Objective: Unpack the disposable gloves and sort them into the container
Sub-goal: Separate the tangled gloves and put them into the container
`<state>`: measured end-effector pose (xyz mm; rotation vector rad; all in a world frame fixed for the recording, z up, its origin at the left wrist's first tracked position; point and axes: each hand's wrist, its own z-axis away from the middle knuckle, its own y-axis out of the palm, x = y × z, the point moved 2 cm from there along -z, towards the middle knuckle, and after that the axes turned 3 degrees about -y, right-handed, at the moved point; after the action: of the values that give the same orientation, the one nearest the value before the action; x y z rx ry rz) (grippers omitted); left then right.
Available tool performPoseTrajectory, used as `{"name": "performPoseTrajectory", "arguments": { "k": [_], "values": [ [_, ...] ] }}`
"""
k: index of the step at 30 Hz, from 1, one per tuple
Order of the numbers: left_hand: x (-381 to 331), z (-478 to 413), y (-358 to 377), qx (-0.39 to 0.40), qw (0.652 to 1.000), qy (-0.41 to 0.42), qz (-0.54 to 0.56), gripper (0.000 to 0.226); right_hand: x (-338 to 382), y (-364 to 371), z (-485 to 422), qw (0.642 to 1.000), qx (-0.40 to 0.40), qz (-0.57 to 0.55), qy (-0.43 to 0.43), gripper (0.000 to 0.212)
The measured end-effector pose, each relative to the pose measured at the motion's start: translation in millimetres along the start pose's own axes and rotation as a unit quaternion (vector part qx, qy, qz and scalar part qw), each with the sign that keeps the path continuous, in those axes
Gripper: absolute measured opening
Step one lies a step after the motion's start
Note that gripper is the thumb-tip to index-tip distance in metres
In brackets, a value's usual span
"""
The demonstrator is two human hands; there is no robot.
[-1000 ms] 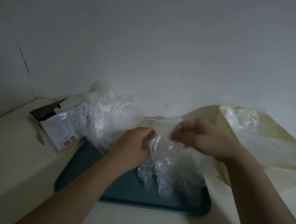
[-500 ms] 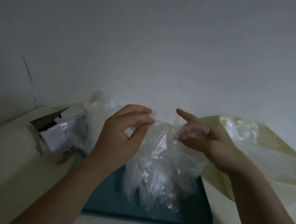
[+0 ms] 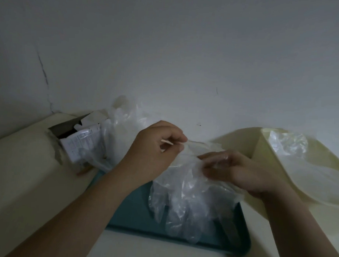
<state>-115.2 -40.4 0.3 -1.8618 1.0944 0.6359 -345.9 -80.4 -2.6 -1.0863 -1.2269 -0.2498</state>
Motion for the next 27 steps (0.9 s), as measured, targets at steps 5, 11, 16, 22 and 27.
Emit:
{"name": "performPoseTrajectory", "arguments": {
  "k": [5, 11, 16, 22, 27],
  "values": [
    [17, 4, -10, 0.115, 0.956, -0.174, -0.205, 0.049, -5, 9, -6, 0.990, 0.014, 0.140, -0.001, 0.012],
    [19, 14, -10, 0.250, 0.916, -0.262, -0.174, 0.051, -4, 9, -7, 0.991, 0.000, 0.132, -0.023, 0.013],
    [16, 10, -14, 0.198, 0.967, -0.160, -0.018, 0.034, 2, 7, -3, 0.995, 0.031, -0.005, -0.091, 0.014],
    [0, 8, -18, 0.109, 0.992, -0.038, 0.045, 0.030, 10, 8, -3, 0.974, 0.030, -0.182, -0.132, 0.014],
    [5, 5, -15, 0.059, 0.995, -0.056, 0.063, 0.045, 11, 14, -4, 0.966, -0.067, -0.211, -0.132, 0.009]
  ]
}}
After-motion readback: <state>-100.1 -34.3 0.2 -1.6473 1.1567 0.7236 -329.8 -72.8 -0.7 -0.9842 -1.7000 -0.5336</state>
